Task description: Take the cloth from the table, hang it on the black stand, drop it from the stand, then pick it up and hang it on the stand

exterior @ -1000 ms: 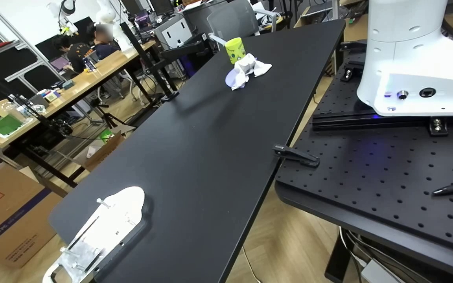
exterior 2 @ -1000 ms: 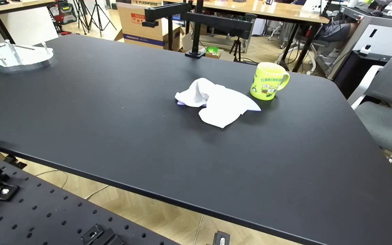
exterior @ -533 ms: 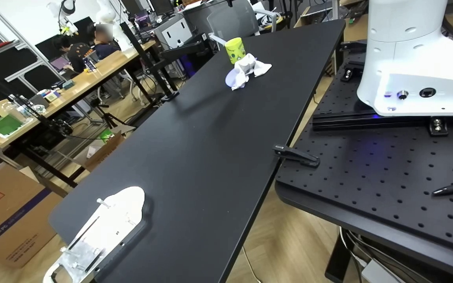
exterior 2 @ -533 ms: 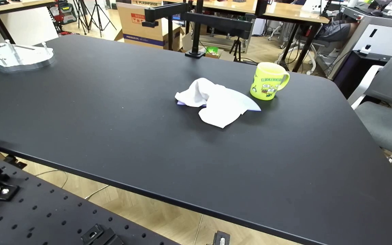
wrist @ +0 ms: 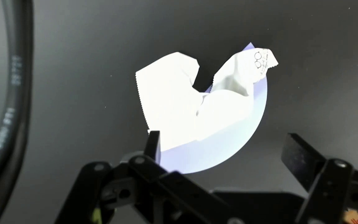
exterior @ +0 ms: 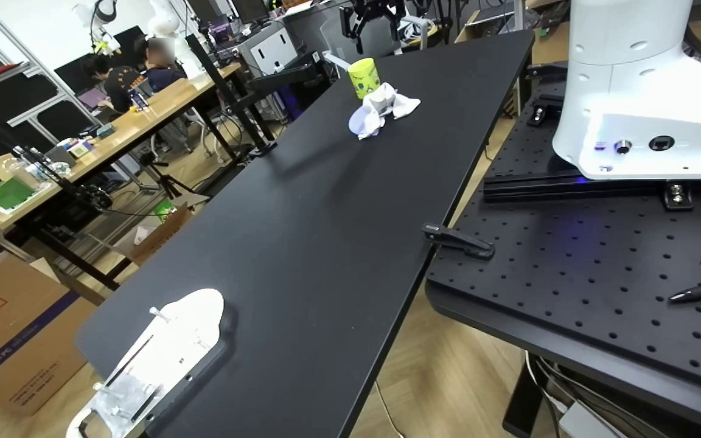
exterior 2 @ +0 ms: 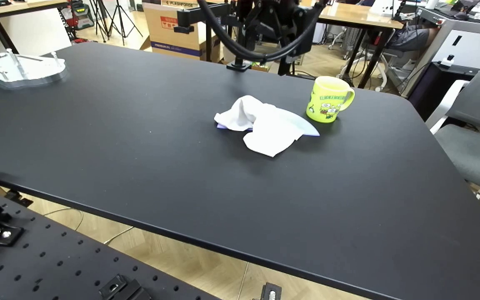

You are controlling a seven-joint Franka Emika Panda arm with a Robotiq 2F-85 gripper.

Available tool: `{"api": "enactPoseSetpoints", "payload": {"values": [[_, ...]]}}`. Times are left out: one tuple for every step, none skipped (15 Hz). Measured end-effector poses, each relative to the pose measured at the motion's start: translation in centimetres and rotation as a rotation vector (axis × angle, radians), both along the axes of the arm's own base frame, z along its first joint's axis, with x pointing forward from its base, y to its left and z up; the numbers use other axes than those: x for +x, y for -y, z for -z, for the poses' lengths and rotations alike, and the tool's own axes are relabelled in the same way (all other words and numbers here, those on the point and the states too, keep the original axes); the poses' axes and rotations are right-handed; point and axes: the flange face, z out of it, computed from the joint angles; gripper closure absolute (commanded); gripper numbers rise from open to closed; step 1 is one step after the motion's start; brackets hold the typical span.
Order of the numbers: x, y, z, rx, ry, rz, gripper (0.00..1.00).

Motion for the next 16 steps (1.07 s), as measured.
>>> {"api": "enactPoseSetpoints", "payload": {"values": [[0.1, -0.2, 0.4, 0.003, -0.006, -0.001, 0.00], [0.1, -0.2, 0.6, 0.005, -0.008, 0.000, 0.00], [0.1, -0.2, 0.7, 0.005, -0.009, 0.000, 0.00], [0.1, -0.2, 0.7, 0.005, -0.010, 0.000, 0.00], [0.0, -0.1, 0.7, 0.005, -0.011, 0.002, 0.00], [-0.1, 0.2, 0.9, 0.006, -0.015, 0.007, 0.00], [-0.2, 0.5, 1.2, 0.007, -0.022, 0.016, 0.00], [-0.3, 1.0, 1.8, 0.009, -0.032, 0.027, 0.00], [-0.4, 1.5, 2.5, 0.010, -0.045, 0.038, 0.00], [-0.4, 2.1, 3.3, 0.011, -0.060, 0.048, 0.00], [-0.4, 2.6, 4.1, 0.012, -0.076, 0.057, 0.00], [-0.3, 3.0, 4.9, 0.013, -0.091, 0.063, 0.00], [-0.1, 3.3, 5.7, 0.012, -0.104, 0.066, 0.00], [0.2, 3.5, 6.4, 0.011, -0.115, 0.067, 0.00], [0.6, 3.6, 7.1, 0.010, -0.125, 0.066, 0.00], [1.0, 3.7, 7.7, 0.009, -0.131, 0.064, 0.00]]}}
